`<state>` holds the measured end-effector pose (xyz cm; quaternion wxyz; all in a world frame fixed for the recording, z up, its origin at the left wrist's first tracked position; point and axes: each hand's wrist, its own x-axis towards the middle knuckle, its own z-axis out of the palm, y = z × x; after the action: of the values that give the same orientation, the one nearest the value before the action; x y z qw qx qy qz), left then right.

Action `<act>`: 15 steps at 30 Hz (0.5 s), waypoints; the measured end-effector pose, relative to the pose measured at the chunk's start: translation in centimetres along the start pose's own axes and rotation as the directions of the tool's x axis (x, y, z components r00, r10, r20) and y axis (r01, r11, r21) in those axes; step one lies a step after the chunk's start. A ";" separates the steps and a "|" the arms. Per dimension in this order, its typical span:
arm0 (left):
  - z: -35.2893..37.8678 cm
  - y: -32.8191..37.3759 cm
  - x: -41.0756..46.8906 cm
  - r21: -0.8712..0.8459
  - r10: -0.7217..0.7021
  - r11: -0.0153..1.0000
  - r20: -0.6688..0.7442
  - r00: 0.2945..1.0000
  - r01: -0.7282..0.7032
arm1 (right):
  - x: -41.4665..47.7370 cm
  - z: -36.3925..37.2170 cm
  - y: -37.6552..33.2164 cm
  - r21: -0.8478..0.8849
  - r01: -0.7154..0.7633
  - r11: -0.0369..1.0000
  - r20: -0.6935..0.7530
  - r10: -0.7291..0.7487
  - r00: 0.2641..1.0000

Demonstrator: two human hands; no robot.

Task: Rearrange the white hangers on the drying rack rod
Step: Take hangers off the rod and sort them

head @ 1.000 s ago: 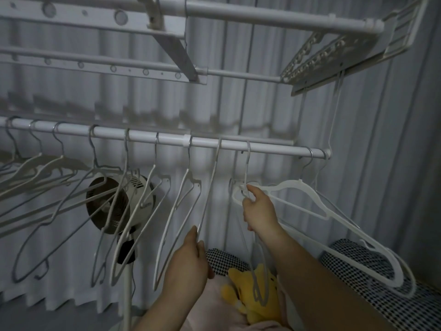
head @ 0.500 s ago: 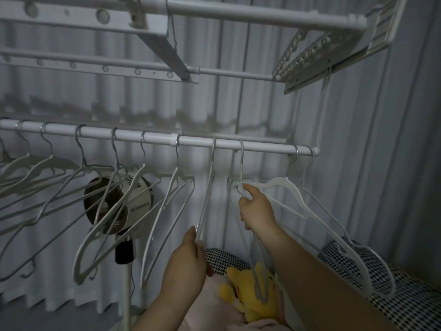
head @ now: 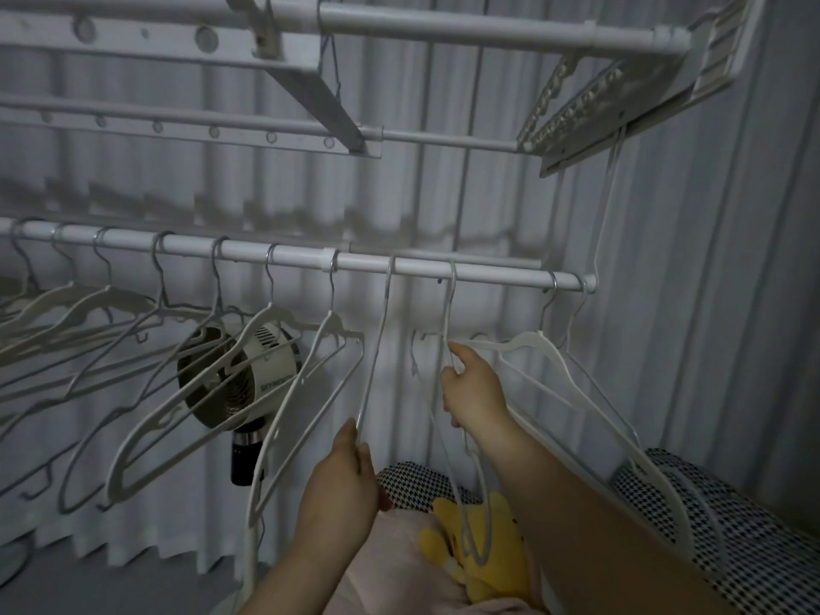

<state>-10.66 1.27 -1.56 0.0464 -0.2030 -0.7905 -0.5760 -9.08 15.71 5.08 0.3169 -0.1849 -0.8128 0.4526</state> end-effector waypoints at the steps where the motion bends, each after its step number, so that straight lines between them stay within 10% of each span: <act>1: -0.1 0.1 0.0 0.005 -0.006 1.000 0.003 1.000 0.006 | 0.0 0.1 0.0 -0.006 0.001 1.000 0.004 -0.001 1.000; 15: -0.8 1.2 -1.0 0.149 -0.025 0.989 0.084 0.996 0.012 | -0.5 -1.0 -0.6 -0.122 0.048 0.991 0.014 -0.046 0.999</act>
<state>-9.46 0.59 -0.53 0.0220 -0.2164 -0.8341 -0.5070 -8.01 15.75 5.78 0.3110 -0.1822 -0.8449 0.3953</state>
